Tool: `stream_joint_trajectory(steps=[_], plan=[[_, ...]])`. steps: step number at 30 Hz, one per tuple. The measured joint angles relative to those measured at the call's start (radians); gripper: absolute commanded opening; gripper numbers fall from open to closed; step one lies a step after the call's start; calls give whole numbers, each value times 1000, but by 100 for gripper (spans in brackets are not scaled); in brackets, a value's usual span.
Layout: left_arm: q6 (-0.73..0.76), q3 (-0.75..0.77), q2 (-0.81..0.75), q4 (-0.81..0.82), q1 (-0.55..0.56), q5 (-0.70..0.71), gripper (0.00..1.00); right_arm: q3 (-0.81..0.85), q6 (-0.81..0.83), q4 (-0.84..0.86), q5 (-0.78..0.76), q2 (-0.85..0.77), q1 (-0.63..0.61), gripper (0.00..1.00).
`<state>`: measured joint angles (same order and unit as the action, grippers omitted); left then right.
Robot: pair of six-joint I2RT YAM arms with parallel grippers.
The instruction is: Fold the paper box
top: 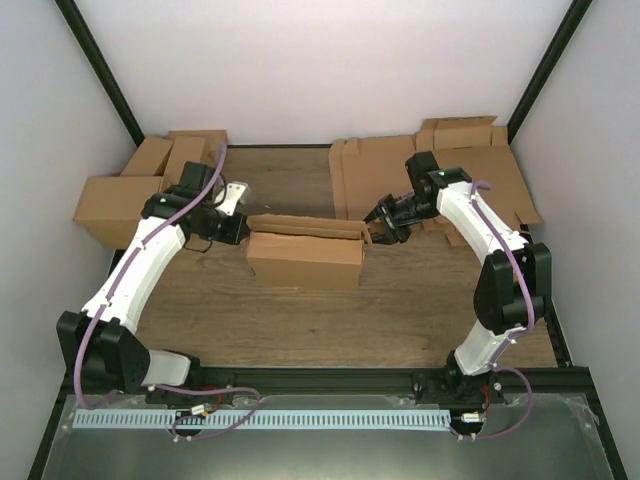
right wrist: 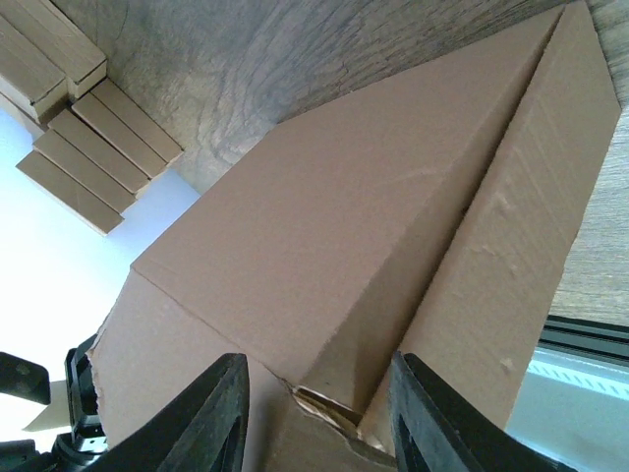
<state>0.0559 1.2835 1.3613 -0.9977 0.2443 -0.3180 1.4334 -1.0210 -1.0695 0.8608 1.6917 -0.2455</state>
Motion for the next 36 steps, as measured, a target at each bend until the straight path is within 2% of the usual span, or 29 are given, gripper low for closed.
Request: stream_joint_trajectory(steps=[7,14,19,23,27,30,32,34,36], plan=[[-9,0,-4,-6,13,-1,4,0,16,2,-1,0,0,45],[-19,0,-9,-13,37,0,4,1,48,1,-23,0,0,57],[-22,-9,-19,-12,47,2,4,13,105,-13,-86,-1,0,67],[-23,-22,-37,-11,51,6,4,29,178,-43,-180,0,2,71],[-22,-23,-42,-13,53,11,4,174,292,-89,-336,5,5,78],[-22,-23,-43,-13,55,13,4,336,452,-60,-420,-1,7,79],[-23,-23,-43,-13,56,15,4,394,571,-14,-439,-23,-5,88],[-23,-23,-43,-13,58,18,4,423,670,28,-443,-48,-47,97],[-23,-23,-43,-13,58,19,4,432,779,98,-503,-71,-170,100]])
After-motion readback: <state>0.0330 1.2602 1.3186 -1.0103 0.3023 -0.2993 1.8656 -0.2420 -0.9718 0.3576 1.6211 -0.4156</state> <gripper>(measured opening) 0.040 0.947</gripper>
